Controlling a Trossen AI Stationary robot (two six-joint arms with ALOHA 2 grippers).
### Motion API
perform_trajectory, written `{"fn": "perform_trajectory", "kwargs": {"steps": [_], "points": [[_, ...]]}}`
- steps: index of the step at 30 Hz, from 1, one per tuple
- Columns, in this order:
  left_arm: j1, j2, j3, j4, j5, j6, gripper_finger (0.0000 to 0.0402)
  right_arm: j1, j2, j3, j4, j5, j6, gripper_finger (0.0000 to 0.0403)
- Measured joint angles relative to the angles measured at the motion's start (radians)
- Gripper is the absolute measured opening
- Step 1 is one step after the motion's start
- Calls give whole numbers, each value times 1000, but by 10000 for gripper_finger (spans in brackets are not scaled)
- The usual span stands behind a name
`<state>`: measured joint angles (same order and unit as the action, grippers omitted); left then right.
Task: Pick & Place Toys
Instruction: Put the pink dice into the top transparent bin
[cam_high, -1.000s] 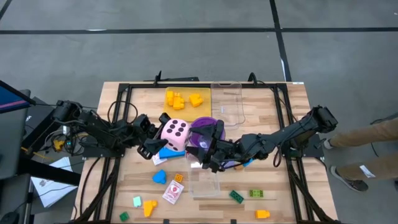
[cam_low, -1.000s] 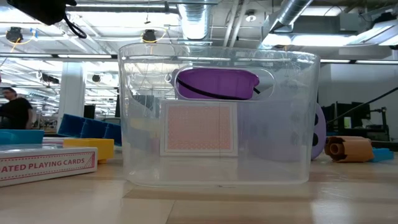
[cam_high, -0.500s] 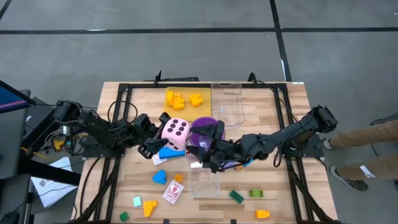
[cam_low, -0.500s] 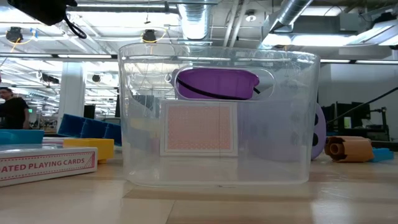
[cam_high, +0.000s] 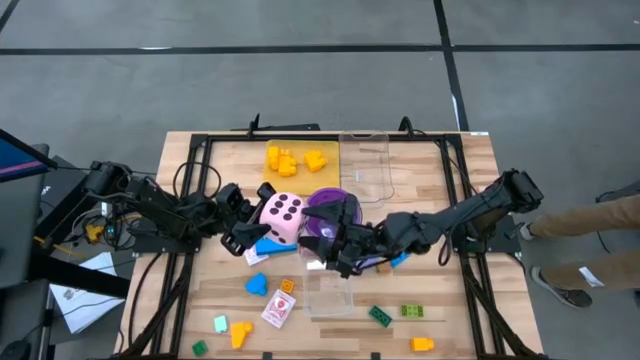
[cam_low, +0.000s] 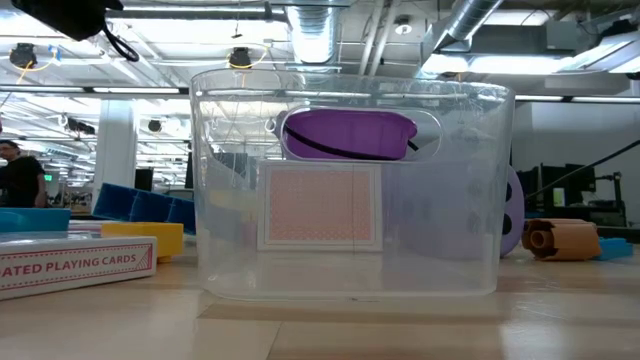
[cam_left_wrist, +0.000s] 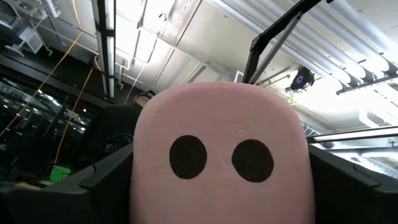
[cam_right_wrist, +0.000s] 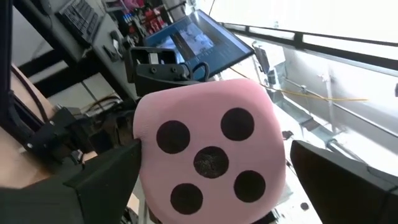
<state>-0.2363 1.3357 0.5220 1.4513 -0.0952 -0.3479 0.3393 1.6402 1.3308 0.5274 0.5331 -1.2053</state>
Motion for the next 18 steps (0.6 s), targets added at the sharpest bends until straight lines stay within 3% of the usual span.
{"fn": "perform_trajectory", "kwargs": {"steps": [18], "points": [[3,1,0,-31,-22,3,345,-64,0,3,-69,-113,52,400]]}}
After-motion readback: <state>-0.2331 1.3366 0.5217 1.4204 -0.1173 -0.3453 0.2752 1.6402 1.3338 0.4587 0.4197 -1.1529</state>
